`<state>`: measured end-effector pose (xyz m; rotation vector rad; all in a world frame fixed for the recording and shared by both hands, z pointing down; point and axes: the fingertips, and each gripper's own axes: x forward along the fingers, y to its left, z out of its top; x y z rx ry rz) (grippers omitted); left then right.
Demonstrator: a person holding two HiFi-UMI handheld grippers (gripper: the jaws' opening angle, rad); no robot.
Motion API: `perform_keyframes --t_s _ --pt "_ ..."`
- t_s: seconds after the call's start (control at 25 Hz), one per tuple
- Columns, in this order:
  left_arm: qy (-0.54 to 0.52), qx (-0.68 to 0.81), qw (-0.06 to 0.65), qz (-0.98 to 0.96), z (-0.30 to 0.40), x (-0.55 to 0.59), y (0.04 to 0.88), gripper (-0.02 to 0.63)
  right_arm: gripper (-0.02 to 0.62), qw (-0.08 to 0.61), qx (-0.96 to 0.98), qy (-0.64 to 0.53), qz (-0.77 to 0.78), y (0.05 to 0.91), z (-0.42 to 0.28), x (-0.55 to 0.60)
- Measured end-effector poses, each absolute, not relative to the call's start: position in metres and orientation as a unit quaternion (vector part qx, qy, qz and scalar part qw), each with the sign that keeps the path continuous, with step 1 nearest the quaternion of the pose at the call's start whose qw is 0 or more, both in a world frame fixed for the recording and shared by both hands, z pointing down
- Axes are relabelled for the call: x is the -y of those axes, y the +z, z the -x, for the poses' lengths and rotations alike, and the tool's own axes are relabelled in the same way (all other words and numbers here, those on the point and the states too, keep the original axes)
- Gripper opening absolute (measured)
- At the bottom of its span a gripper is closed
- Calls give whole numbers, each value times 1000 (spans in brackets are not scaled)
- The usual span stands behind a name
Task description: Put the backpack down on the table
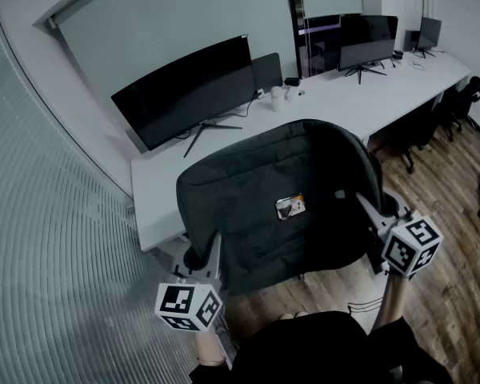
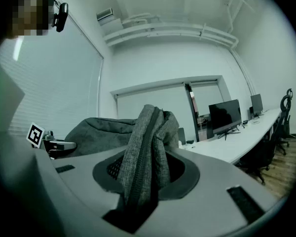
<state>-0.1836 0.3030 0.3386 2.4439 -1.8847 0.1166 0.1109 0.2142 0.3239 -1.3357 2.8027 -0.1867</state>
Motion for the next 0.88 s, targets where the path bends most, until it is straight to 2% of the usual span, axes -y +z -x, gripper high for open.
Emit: perform_keyframes --t_s 0.88 --pt "51 611 57 -788 163 -286 365 66 118 -6 -896 -86 436 352 -132 -196"
